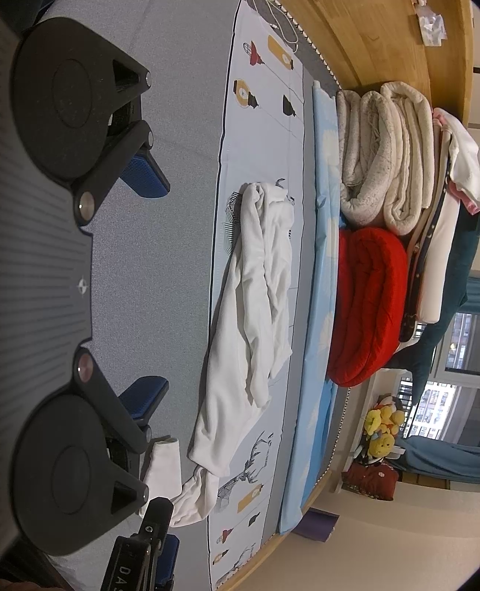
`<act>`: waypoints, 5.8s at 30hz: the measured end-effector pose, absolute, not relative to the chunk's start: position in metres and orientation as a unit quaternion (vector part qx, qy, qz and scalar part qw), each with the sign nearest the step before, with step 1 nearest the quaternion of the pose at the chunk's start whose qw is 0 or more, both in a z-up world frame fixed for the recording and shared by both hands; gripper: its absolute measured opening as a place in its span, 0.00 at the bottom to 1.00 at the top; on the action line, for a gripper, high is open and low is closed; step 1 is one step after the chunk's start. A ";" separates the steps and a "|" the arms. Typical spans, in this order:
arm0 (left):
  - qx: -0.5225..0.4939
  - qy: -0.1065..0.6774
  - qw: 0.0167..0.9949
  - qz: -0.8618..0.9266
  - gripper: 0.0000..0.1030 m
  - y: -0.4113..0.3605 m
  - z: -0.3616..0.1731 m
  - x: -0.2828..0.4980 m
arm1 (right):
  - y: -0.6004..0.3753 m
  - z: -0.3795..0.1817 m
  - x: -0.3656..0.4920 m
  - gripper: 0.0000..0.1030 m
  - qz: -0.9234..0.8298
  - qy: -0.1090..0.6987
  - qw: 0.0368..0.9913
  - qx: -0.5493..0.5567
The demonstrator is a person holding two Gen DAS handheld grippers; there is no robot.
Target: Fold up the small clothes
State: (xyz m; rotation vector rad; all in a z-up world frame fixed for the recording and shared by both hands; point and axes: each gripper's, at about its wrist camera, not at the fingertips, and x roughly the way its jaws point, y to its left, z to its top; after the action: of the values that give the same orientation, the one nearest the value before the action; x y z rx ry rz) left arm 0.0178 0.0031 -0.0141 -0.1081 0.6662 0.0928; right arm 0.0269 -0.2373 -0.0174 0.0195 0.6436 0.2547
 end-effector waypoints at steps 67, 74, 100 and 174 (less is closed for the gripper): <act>0.012 0.460 0.884 -0.085 0.34 0.108 -0.065 0.092 | -0.357 -0.014 0.130 0.29 0.060 0.346 0.932 0.091; -0.154 0.465 0.871 -0.035 0.42 0.138 -0.069 0.124 | -0.301 -0.035 0.147 0.43 0.101 0.402 0.906 0.089; -0.053 0.549 0.830 -0.085 0.03 0.077 -0.122 0.205 | -0.238 -0.103 0.224 0.03 0.150 0.487 0.858 0.063; -0.006 0.498 0.866 -0.040 0.35 0.069 -0.040 0.217 | -0.466 -0.101 0.231 0.12 -0.148 0.466 0.871 -0.050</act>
State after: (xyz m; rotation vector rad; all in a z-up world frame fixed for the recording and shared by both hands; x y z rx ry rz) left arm 0.2173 0.0686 -0.0395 -0.0116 1.0419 -0.0845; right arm 0.2306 -0.4661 -0.1009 -0.1048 0.9744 -0.3098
